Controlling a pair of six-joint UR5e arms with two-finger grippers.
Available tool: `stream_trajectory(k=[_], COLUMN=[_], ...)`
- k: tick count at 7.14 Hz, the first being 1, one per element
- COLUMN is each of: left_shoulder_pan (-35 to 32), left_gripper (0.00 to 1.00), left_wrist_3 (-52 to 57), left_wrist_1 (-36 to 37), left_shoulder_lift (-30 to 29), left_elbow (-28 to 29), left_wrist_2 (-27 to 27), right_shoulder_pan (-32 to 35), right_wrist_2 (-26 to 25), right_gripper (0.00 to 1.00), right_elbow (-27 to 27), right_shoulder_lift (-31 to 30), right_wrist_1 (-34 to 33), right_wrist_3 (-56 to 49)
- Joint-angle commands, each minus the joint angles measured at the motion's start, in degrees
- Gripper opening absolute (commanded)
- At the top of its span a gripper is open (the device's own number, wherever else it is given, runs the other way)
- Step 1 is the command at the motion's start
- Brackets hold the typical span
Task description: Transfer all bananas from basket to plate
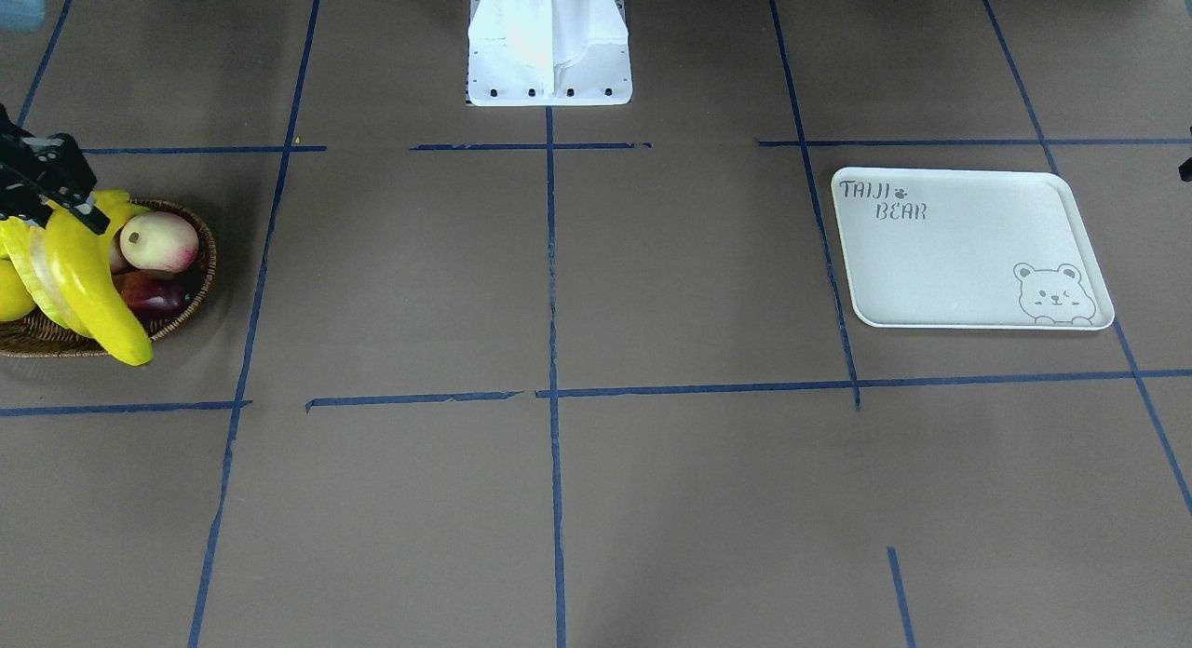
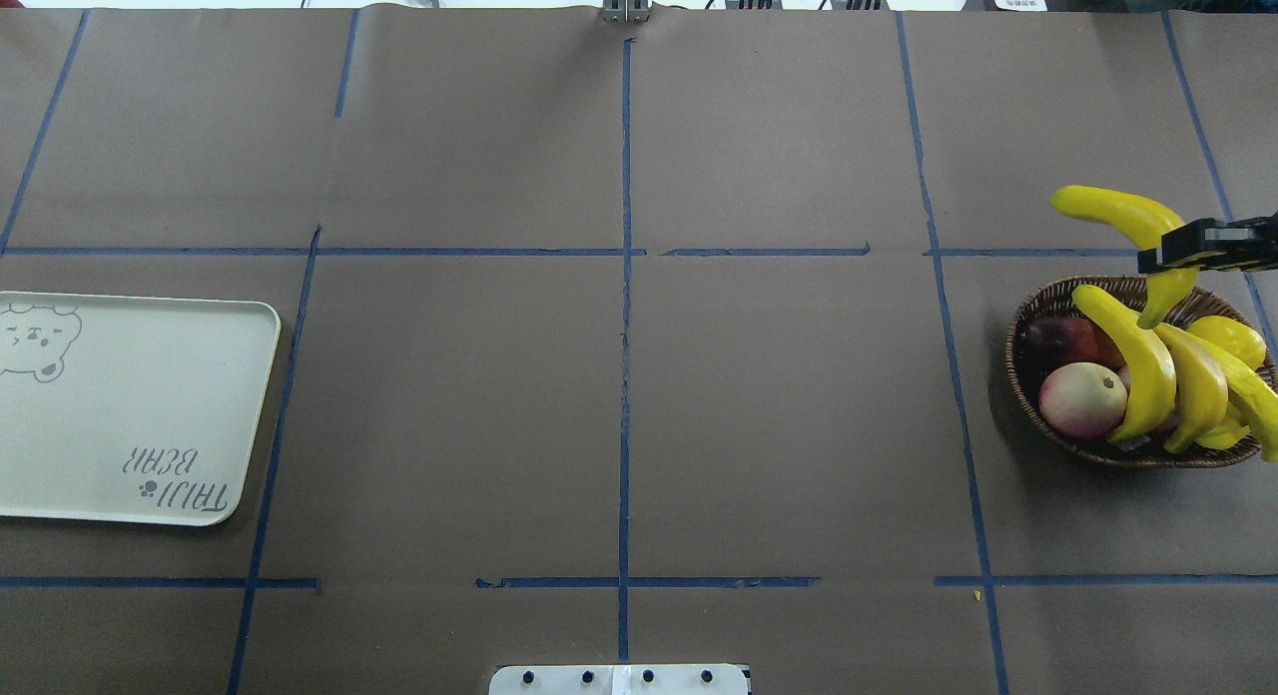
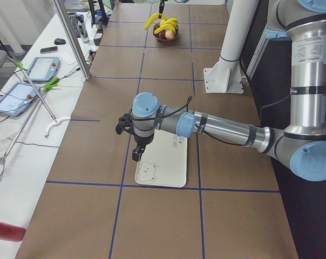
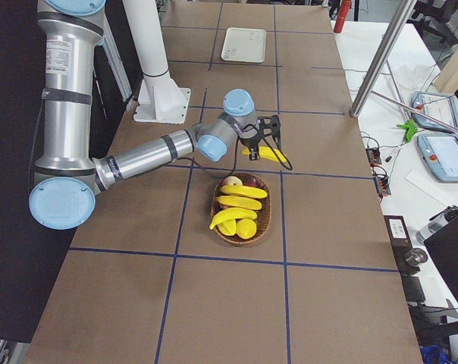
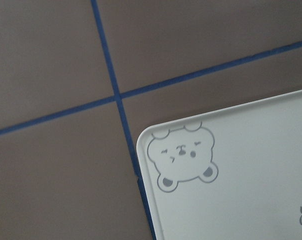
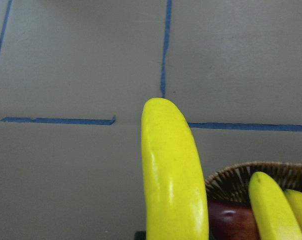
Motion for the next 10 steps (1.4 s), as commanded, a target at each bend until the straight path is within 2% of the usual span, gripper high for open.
stream_trajectory(k=[1, 2, 4, 6, 7, 8, 10], left_shoulder_pan=[5.39, 9.68, 18.20, 26.73, 29.99, 32.03, 36.43], left_gripper=[1.00, 1.00, 1.00, 1.00, 1.00, 1.00, 1.00], left_wrist_3=[-23.38, -35.51, -48.15, -71.97, -85.59, -97.82, -109.65], left_wrist_1=[-6.04, -10.69, -15.30, -15.31, -15.31, -15.22, -15.39], left_shoulder_lift=[-3.85, -6.57, -9.40, -19.12, -23.69, -27.22, -32.06], left_elbow=[-0.59, -1.03, -4.97, -4.90, -4.64, -4.37, -3.67], left_wrist_2=[-4.57, -5.54, -5.72, -5.29, -4.85, -0.76, 4.78], right_shoulder_pan=[-4.36, -7.16, -12.43, -18.23, -20.61, -23.77, -28.61], right_wrist_2=[0.04, -1.00, -6.97, -11.80, -15.83, -20.57, -26.56], right_gripper=[0.00, 0.00, 0.00, 0.00, 0.00, 0.00, 0.00], right_elbow=[-0.10, -0.97, -1.15, -1.68, -2.03, -1.42, -1.59], right_shoulder_lift=[4.32, 7.73, 10.83, 16.34, 18.64, 19.10, 23.39], right_wrist_1=[0.54, 3.16, 8.43, 9.16, 9.16, 9.25, 9.16], right_wrist_3=[3.60, 11.12, 17.85, 16.91, 17.86, 18.66, 25.23])
